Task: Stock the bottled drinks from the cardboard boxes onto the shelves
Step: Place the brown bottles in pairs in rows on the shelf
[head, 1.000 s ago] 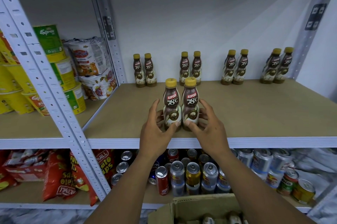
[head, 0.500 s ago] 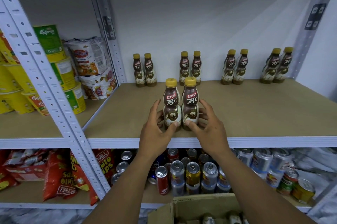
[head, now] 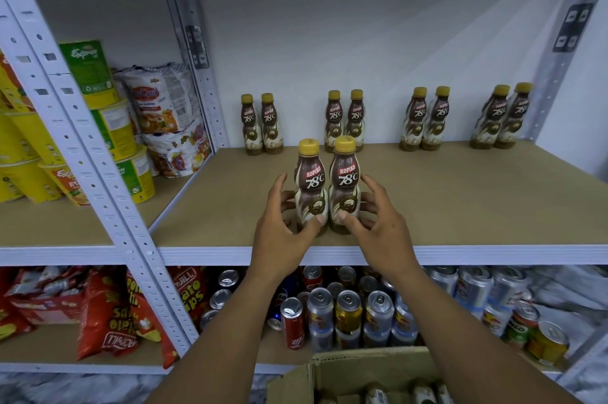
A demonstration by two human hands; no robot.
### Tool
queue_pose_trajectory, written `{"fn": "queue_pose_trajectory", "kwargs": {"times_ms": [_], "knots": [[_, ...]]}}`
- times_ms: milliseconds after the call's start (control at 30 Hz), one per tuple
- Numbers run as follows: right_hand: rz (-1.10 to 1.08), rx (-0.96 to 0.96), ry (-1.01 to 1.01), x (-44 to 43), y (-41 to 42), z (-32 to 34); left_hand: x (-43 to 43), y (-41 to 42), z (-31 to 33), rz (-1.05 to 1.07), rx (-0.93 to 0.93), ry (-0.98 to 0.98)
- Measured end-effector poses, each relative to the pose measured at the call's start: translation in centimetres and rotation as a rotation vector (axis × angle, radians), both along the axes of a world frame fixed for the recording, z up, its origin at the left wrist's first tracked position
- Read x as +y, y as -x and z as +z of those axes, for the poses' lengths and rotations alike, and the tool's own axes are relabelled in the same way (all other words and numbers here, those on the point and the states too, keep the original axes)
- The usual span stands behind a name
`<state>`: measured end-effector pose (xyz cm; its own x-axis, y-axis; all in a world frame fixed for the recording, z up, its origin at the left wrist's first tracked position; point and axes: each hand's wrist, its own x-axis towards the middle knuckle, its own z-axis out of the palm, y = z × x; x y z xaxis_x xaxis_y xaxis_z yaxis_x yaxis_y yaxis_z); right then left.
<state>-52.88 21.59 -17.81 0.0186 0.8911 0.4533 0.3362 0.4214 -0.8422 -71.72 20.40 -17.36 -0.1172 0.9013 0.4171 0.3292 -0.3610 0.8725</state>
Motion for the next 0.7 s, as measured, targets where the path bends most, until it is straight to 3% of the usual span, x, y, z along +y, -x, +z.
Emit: {"fn": "queue_pose_trajectory", "kwargs": {"times_ms": [700], "knots": [[0.004,0.006,0.010,-0.33,-0.02,0.01,0.33,0.31,0.10,-0.028,-0.033,0.023]]}}
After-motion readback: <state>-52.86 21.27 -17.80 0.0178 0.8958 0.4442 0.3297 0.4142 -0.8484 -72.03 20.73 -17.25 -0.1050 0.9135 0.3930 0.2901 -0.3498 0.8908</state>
